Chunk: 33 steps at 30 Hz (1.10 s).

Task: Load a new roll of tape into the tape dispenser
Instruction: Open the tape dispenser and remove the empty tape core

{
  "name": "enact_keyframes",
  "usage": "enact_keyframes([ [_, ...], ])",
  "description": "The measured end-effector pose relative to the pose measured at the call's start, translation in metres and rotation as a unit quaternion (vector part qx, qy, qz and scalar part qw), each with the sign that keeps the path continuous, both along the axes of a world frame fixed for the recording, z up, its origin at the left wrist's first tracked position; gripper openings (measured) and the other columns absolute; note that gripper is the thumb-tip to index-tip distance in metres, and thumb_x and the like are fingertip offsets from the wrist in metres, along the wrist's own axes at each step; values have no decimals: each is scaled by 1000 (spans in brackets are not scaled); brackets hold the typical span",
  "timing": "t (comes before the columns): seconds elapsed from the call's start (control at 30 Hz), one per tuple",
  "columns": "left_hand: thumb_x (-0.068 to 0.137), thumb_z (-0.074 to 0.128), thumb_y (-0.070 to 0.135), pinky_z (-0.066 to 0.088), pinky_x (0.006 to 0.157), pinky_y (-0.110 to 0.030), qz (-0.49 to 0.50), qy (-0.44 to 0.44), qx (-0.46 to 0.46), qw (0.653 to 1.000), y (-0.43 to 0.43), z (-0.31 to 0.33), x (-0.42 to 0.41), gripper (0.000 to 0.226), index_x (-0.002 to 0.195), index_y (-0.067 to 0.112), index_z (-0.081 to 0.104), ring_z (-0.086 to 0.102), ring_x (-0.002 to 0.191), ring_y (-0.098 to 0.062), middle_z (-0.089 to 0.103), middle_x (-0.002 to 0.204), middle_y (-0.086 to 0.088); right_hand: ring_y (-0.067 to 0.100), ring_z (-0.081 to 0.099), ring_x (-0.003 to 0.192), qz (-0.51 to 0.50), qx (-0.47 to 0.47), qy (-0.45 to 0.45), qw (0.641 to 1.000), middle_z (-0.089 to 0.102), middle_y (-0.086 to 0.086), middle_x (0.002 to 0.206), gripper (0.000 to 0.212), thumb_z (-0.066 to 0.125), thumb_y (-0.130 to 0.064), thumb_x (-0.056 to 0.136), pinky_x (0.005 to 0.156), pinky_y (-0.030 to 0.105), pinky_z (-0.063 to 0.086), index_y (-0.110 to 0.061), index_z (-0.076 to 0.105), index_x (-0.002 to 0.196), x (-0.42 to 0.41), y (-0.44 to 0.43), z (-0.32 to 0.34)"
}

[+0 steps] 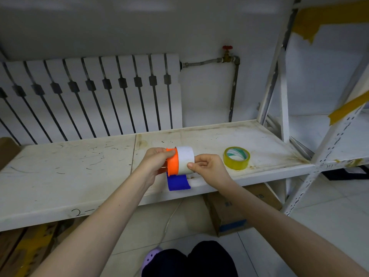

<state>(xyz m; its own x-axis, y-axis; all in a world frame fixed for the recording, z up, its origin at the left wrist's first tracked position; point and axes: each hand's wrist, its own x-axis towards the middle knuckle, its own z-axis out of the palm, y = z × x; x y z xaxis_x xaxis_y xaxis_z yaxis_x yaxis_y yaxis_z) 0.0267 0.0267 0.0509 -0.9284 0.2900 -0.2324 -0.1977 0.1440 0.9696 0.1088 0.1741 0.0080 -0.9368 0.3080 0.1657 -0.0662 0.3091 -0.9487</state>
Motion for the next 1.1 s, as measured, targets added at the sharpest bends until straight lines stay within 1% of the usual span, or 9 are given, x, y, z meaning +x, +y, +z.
enact_keyframes([
  [0.23,84,66,15,47,77,-39,19,-5,-44,999,4,-3,-4,23,101,10,53,55,100,-30,56,109,-13,13,64,88,6,31,-28,999,69,9,100,23,65,-18,85,70,20,54,-7,65,104,-1,6,-4],
  [0.33,85,65,15,44,76,-39,38,-7,-60,997,-1,-7,-10,23,100,12,47,50,95,-28,51,105,-11,12,65,80,-40,108,-9,993,71,5,88,17,67,-20,84,72,25,54,-9,69,96,0,11,-8],
  [0.43,86,64,16,43,76,-39,50,-14,-67,996,-7,-9,-16,26,104,14,45,48,93,-27,47,105,-10,6,60,63,-85,38,1,996,65,-5,67,3,68,-17,83,64,24,49,-14,69,81,-4,28,-9],
  [0.53,86,64,15,44,78,-39,48,-18,-59,997,-8,-12,-18,21,101,10,49,49,96,-27,49,106,-10,11,49,57,-89,76,-37,992,54,-3,58,13,64,-14,85,61,28,43,-2,67,83,-13,44,-14],
  [0.63,87,62,14,45,81,-39,42,-18,-42,998,-5,-14,-17,25,110,9,52,51,100,-27,51,109,-10,16,47,63,-96,208,-58,972,53,-1,65,11,59,-14,86,60,25,36,-8,62,78,-22,49,-23],
  [0.7,88,60,14,46,81,-39,31,-13,-34,999,-4,-16,-17,22,108,9,52,53,101,-27,54,109,-10,22,55,81,-91,297,-57,949,65,3,84,12,56,-14,87,65,28,42,-13,68,88,-25,51,-28],
  [0.8,89,58,12,47,75,-36,13,-3,-25,1000,-4,-16,-14,8,97,10,55,57,90,-23,59,99,-8,27,51,102,-107,413,-46,903,66,9,107,20,54,-13,87,77,38,49,-9,70,99,-31,55,-37],
  [0.97,90,56,8,47,69,-30,-10,25,-19,999,-8,-18,-12,4,88,12,57,57,76,-16,61,85,-3,25,46,111,-127,482,-74,864,57,4,121,25,50,-17,91,70,36,48,-13,68,107,-39,66,-52],
  [1.1,90,56,7,47,67,-28,-12,18,-6,1000,-7,-20,-12,10,84,14,57,57,76,-15,62,84,-2,25,49,113,-98,445,-111,883,55,6,126,30,48,-9,90,80,37,50,-13,65,114,-41,71,-62],
])
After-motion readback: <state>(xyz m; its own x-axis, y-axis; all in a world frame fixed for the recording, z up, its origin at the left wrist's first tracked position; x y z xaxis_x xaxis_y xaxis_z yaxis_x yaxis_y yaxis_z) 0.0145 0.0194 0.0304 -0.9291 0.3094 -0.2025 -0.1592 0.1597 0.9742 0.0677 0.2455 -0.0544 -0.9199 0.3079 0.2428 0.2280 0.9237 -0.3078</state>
